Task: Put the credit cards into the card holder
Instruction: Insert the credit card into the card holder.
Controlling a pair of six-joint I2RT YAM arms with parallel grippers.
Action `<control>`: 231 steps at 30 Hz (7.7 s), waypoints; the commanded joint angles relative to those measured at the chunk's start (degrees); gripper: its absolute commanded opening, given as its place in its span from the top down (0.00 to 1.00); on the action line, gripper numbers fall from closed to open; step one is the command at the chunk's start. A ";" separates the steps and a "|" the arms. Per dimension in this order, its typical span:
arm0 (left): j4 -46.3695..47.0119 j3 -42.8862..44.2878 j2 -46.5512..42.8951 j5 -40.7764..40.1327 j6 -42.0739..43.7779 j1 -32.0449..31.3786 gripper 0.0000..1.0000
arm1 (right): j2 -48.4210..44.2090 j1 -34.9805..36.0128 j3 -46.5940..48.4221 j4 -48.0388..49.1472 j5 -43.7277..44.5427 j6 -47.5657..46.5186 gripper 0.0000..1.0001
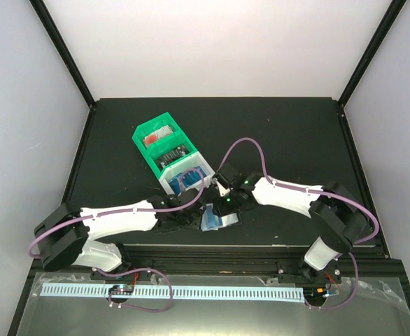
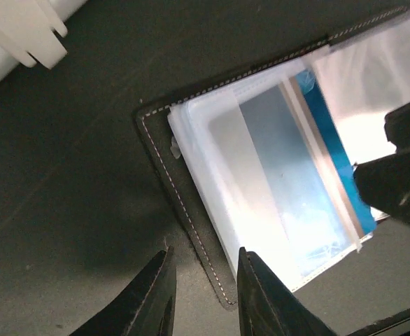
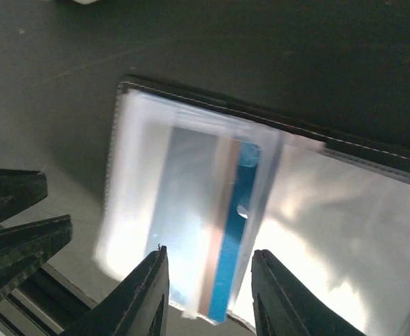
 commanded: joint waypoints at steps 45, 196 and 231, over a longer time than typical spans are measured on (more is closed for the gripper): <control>21.46 -11.51 -8.10 13.56 -5.85 6.27 0.50 | 1.18 1.34 -2.40 3.29 2.47 0.39 0.99; 12.60 10.69 13.94 26.57 6.40 3.45 0.60 | -22.69 -8.43 -9.86 1.68 4.01 5.28 0.69; 17.75 13.56 13.55 28.17 8.25 1.73 0.61 | -26.89 -8.56 -7.54 -6.03 16.17 9.10 0.59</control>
